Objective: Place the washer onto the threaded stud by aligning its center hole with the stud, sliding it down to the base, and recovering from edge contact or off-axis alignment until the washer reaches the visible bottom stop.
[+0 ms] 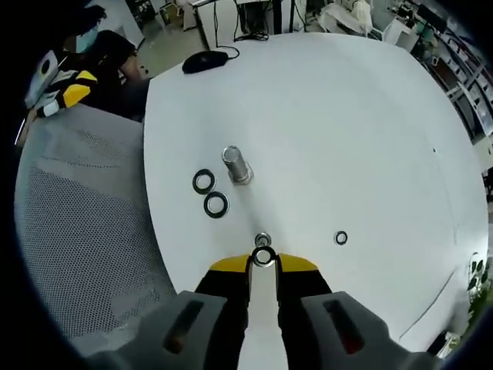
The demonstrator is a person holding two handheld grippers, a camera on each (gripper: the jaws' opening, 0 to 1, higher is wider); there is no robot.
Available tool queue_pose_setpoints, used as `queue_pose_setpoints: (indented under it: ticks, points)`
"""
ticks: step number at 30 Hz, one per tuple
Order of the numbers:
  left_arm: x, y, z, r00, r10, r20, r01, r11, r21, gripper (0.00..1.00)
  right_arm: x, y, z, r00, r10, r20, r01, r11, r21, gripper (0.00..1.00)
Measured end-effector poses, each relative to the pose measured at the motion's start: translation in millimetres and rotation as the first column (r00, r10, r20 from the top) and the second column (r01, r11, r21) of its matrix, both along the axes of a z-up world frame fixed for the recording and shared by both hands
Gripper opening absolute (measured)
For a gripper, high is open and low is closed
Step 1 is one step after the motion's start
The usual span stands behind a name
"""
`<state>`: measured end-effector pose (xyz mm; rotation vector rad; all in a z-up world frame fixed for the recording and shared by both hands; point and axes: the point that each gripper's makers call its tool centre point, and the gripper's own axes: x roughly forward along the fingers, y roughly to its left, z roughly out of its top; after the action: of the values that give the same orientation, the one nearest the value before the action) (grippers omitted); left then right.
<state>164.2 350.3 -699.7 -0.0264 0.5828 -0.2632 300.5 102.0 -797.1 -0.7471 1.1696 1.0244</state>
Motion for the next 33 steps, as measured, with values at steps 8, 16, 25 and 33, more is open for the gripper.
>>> queue_pose_setpoints:
  ticks: [8, 16, 25, 33]
  points:
    - [-0.3, 0, -0.2, 1.0, 0.0, -0.002, 0.0, 1.0, 0.001, 0.06, 4, 2, -6.9, 1.0, 0.006, 0.002, -0.006, 1.0, 0.001, 0.14]
    - [-0.3, 0, -0.8, 1.0, 0.0, -0.005, 0.0, 1.0, 0.003, 0.06, 4, 2, -10.5, 0.999, 0.035, 0.008, -0.035, 0.999, -0.024, 0.14]
    - [-0.3, 1, -1.1, 1.0, 0.003, -0.007, -0.003, 1.0, 0.005, 0.06, 2, 6, -14.6, 0.999, 0.045, 0.004, -0.045, 0.999, -0.02, 0.14]
    - [-0.3, 1, -1.6, 1.0, 0.008, -0.01, -0.008, 1.0, 0.006, 0.06, 1, 5, -26.1, 0.999, 0.053, -0.002, -0.053, 0.998, -0.03, 0.14]
